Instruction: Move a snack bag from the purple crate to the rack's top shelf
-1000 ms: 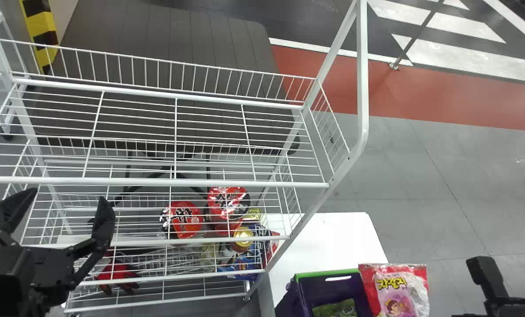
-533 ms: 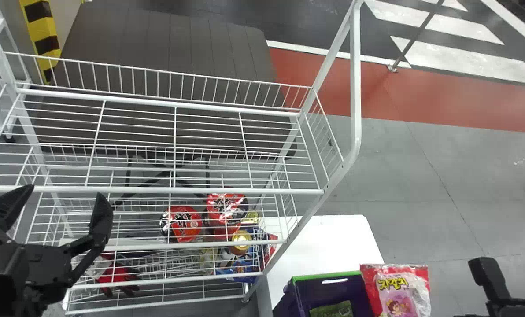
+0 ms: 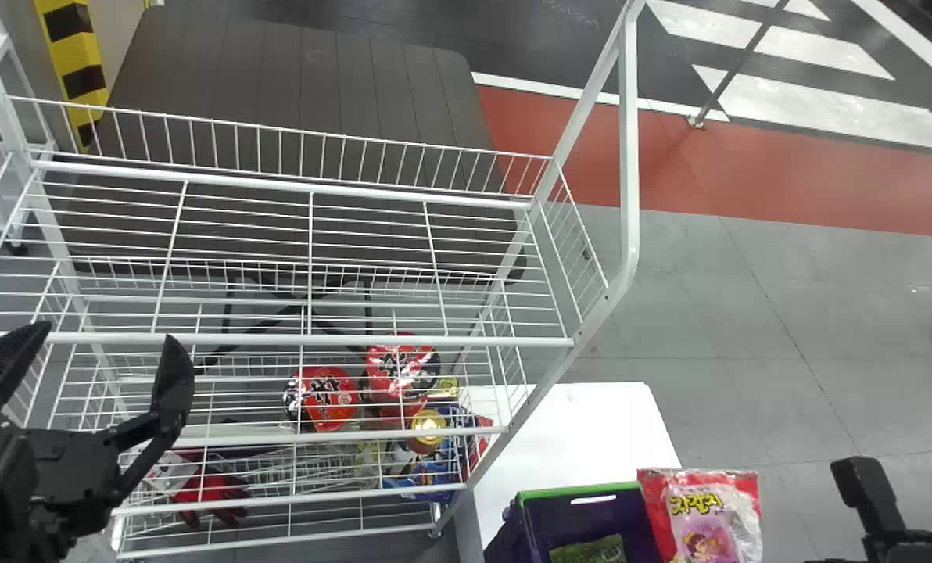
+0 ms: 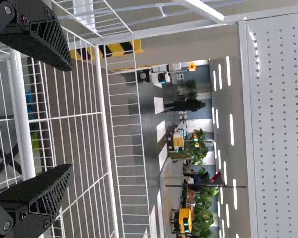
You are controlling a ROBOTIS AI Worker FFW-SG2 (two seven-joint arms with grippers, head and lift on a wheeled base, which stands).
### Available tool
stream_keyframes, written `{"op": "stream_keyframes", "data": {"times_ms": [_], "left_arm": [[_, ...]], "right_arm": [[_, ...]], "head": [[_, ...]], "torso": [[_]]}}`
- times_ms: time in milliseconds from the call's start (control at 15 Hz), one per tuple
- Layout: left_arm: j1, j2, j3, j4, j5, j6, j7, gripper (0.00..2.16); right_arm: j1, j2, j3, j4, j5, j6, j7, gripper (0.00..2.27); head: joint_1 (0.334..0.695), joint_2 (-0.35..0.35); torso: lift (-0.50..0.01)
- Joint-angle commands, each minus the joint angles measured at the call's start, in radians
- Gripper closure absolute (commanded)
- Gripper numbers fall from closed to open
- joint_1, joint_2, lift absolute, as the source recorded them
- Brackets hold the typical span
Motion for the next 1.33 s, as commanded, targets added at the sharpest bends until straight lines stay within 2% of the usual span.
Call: {"op": "stream_keyframes", "data": {"times_ms": [0, 133, 200, 333, 533, 667, 867, 1067, 1133, 1267], "left_arm": [[0.002, -0.002, 0.016, -0.001, 0.012, 0.0, 0.0, 0.13], [0.002, -0.002, 0.018, 0.0, 0.012, 0.003, 0.0, 0.13], [0.0, -0.002, 0.019, 0.002, 0.015, 0.003, 0.0, 0.13], [0.003, 0.0, 0.044, 0.002, 0.033, 0.003, 0.0, 0.13], [0.006, 0.0, 0.073, 0.0, 0.058, 0.003, -0.002, 0.13], [0.008, 0.0, 0.074, 0.002, 0.058, 0.006, -0.002, 0.13], [0.008, -0.005, 0.073, 0.002, 0.058, 0.006, -0.008, 0.13], [0.008, -0.005, 0.073, 0.003, 0.058, 0.009, -0.009, 0.13], [0.008, -0.005, 0.073, 0.006, 0.058, 0.009, -0.009, 0.13], [0.006, -0.005, 0.073, 0.013, 0.058, 0.009, -0.009, 0.13]], "right_arm": [[0.021, 0.027, -0.035, -0.084, -0.018, 0.048, 0.04, 1.57], [0.064, 0.075, -0.104, -0.249, -0.041, 0.104, 0.113, 1.57], [0.078, 0.115, -0.148, -0.348, -0.041, 0.125, 0.152, 1.57], [0.086, 0.139, -0.224, -0.49, -0.077, 0.199, 0.239, 1.57], [0.086, 0.17, -0.363, -0.677, -0.184, 0.303, 0.239, 1.57], [0.073, 0.164, -0.421, -0.769, -0.253, 0.432, 0.239, 1.57], [0.003, 0.164, -0.432, -0.953, -0.294, 0.544, 0.239, 1.57], [-0.086, 0.156, -0.406, -1.111, -0.324, 0.544, 0.239, 1.57], [-0.131, 0.146, -0.374, -1.145, -0.324, 0.544, 0.239, 1.57], [-0.197, 0.147, -0.291, -1.19, -0.322, 0.544, 0.239, 1.57]], "head": [[0.695, -0.35], [0.695, -0.35], [0.695, -0.35], [0.695, -0.35], [0.695, -0.35], [0.695, -0.35], [0.695, -0.35], [0.695, -0.35], [0.695, -0.35], [0.695, -0.35]], "torso": [[-0.001], [-0.001], [-0.001], [-0.001], [-0.001], [-0.001], [-0.001], [-0.001], [-0.001], [-0.001]]}}
